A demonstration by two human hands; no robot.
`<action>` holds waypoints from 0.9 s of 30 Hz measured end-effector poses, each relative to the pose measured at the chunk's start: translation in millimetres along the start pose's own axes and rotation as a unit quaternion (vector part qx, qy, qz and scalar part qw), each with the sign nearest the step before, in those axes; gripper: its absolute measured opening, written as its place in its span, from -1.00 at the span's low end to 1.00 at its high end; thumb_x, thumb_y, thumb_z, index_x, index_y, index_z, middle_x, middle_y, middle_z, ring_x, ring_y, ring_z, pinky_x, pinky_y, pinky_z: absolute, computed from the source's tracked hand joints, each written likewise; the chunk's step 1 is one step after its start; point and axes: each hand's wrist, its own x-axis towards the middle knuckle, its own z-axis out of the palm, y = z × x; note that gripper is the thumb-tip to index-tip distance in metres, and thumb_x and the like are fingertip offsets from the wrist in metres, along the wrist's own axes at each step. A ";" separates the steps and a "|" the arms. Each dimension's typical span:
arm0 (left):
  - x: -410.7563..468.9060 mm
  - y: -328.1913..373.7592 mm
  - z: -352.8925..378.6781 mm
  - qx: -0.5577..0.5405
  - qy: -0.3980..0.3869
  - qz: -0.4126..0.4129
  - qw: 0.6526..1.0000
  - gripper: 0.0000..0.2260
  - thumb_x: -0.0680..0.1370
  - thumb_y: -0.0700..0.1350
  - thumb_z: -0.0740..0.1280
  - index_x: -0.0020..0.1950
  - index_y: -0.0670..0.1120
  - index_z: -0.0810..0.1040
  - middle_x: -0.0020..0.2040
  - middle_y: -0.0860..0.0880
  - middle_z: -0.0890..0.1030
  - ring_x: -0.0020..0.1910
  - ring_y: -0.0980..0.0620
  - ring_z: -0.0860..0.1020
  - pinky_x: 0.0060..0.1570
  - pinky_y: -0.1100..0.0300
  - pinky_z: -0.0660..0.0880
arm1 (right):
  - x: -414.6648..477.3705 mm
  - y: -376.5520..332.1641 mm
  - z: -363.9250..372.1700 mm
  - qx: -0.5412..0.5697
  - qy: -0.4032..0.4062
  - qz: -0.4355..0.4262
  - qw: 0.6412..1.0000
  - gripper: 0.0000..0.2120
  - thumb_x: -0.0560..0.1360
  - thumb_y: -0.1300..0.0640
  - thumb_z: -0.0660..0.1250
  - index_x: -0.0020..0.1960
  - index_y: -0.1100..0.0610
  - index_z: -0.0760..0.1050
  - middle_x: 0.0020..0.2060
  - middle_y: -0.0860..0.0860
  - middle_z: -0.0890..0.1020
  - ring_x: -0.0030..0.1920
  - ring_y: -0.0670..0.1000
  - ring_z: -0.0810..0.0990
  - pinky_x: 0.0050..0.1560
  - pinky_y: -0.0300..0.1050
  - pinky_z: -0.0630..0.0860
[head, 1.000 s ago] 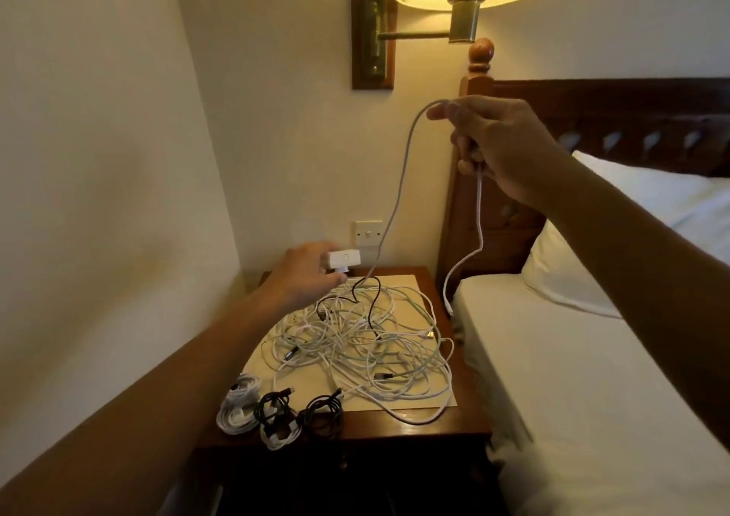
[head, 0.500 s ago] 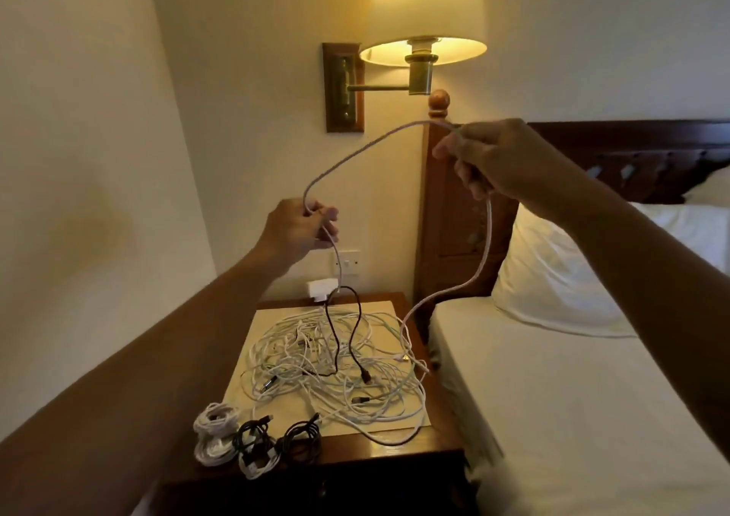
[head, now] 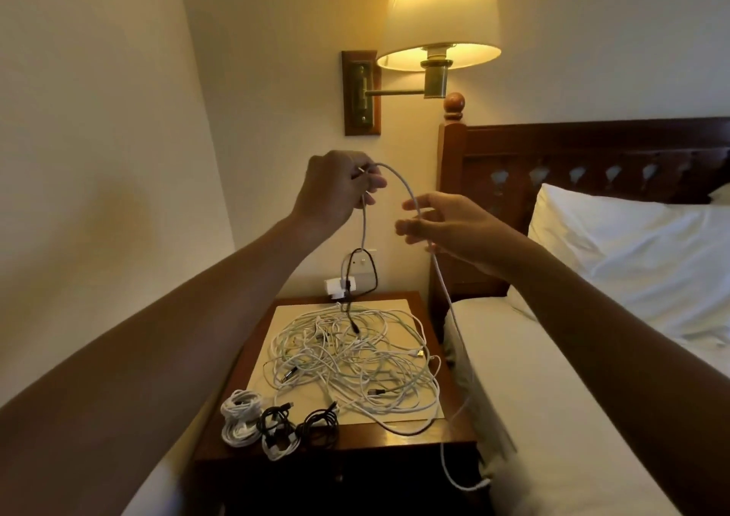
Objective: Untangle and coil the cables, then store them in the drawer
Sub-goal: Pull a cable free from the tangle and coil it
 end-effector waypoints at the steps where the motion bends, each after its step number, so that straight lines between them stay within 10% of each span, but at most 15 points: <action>1: -3.9 -0.9 1.8 0.013 -0.012 0.014 1.000 -0.90 0.59 -0.14 0.43 0.04 -0.15 0.68 -0.20 0.04 0.67 -0.28 0.18 0.68 -0.20 0.22 0.66 | 2.2 -4.9 6.2 0.023 0.000 -0.014 1.000 -0.69 0.59 0.00 0.40 0.29 0.08 0.54 0.00 0.02 0.72 0.01 -0.05 0.72 0.06 -0.09 0.62; 7: -51.6 -38.5 28.1 0.031 -0.051 -0.041 0.997 -0.91 0.55 -0.08 0.49 -0.06 -0.09 0.68 -0.29 0.07 0.67 -0.38 0.17 0.65 -0.22 0.12 0.66 | 6.4 -6.7 12.1 0.133 0.081 -0.055 0.986 -0.71 0.72 0.07 0.18 0.12 0.18 0.64 -0.32 0.01 0.51 -0.41 -0.11 0.41 -0.39 -0.26 0.39; 20: -126.4 -134.1 92.5 -0.055 -0.136 -0.371 0.917 -0.86 0.68 -0.08 0.24 0.07 -0.09 0.56 -0.17 -0.14 0.71 -0.31 -0.09 0.69 -0.24 0.03 0.64 | -8.5 43.9 -2.1 0.143 0.112 -0.035 0.983 -0.67 0.73 0.05 0.14 0.12 0.13 0.66 -0.33 0.00 0.51 -0.41 -0.11 0.38 -0.40 -0.28 0.35; 27: -122.7 -150.0 80.0 0.065 -0.176 -0.317 0.930 -0.77 0.68 -0.01 0.25 0.12 -0.06 0.68 0.03 -0.03 0.67 0.01 -0.09 0.59 -0.04 0.06 0.47 | -8.0 58.3 -6.7 0.106 0.119 -0.003 0.987 -0.66 0.73 0.04 0.14 0.07 0.12 0.66 -0.32 0.05 0.52 -0.39 -0.08 0.41 -0.41 -0.30 0.36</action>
